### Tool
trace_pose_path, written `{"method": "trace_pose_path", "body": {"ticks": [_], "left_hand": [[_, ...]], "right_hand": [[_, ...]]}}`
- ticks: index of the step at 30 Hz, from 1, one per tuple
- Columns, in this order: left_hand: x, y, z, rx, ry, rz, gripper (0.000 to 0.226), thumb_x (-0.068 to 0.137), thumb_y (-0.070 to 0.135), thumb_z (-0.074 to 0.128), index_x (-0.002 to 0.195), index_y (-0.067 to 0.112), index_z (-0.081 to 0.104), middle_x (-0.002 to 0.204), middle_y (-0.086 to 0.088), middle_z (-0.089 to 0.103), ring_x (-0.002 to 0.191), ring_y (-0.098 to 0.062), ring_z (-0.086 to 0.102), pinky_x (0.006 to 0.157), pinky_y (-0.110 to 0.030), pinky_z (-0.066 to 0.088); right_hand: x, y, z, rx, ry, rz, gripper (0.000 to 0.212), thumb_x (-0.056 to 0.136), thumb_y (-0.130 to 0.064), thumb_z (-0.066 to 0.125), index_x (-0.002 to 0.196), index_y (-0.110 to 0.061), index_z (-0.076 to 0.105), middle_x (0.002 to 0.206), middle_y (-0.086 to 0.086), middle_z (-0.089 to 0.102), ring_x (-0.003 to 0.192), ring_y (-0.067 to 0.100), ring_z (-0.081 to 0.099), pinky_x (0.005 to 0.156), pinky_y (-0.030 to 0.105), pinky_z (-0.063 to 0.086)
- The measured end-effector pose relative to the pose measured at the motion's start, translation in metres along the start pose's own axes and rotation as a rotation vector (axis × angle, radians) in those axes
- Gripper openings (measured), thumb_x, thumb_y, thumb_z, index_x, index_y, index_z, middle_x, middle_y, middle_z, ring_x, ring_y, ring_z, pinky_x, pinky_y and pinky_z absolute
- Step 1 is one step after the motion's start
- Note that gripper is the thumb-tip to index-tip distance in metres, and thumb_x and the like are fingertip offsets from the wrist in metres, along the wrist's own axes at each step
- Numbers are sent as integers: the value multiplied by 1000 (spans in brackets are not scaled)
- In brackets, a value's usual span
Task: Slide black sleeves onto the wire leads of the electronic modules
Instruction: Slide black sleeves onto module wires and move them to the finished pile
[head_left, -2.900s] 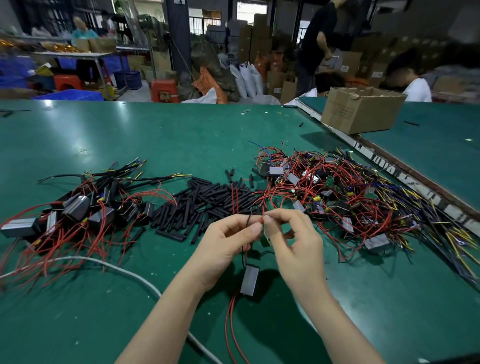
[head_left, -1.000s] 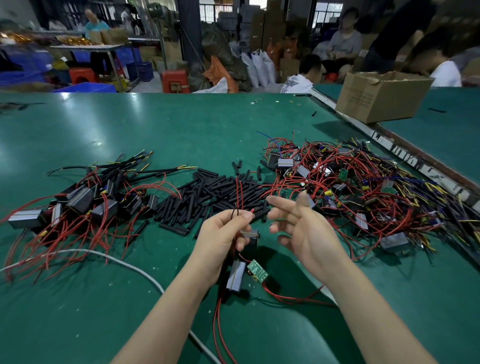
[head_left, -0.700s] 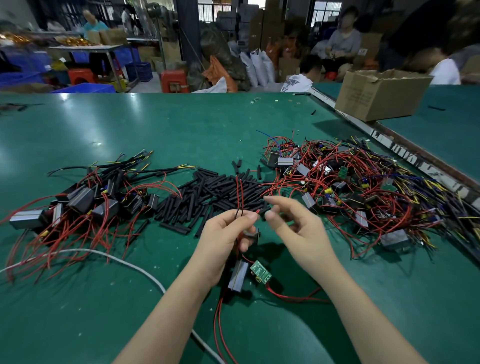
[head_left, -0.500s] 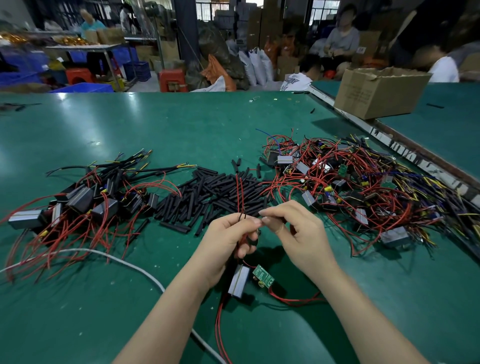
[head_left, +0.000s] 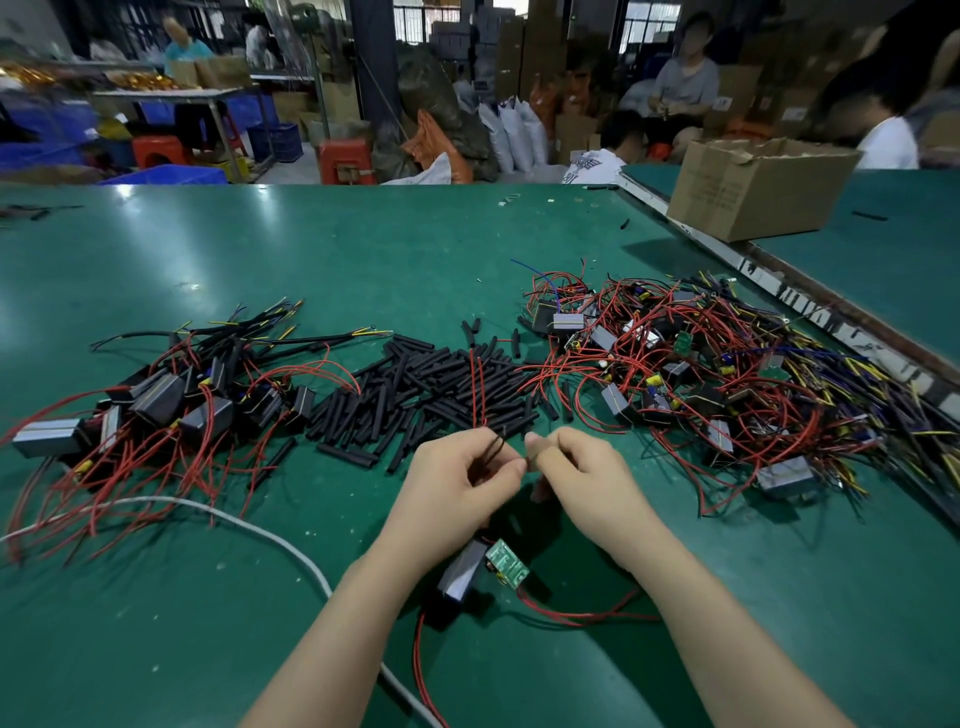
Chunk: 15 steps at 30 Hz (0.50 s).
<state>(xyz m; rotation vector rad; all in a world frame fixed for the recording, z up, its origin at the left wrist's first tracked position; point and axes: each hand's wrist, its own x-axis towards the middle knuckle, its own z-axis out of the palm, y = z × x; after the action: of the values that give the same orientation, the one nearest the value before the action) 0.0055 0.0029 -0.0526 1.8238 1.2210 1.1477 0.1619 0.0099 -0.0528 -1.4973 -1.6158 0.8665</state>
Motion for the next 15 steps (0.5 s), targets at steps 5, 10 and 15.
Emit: {"method": "trace_pose_path", "body": {"ticks": [5, 10, 15], "left_hand": [[3, -1, 0, -134, 39, -145, 15, 85, 13, 66, 71, 10, 62, 52, 4, 55, 44, -8, 45, 42, -21, 41], [7, 4, 0, -497, -52, -395, 15, 87, 7, 61, 72, 7, 57, 49, 6, 50, 32, -6, 34, 49, -18, 46], [6, 9, -8, -805, -186, -573, 9, 77, 16, 66, 69, 12, 66, 58, 5, 44, 31, -2, 24, 45, -17, 41]], "right_hand": [[-1, 4, -4, -76, -3, -202, 28, 90, -49, 49, 78, -27, 63, 72, -12, 59, 66, -2, 51, 65, 19, 40], [1, 9, -9, -117, 152, -594, 15, 91, -22, 62, 104, -17, 68, 90, -11, 56, 85, 2, 55, 78, 19, 44], [1, 9, -12, -96, 162, -707, 14, 89, -19, 64, 100, -16, 73, 92, -6, 61, 85, 11, 60, 72, 36, 51]]}}
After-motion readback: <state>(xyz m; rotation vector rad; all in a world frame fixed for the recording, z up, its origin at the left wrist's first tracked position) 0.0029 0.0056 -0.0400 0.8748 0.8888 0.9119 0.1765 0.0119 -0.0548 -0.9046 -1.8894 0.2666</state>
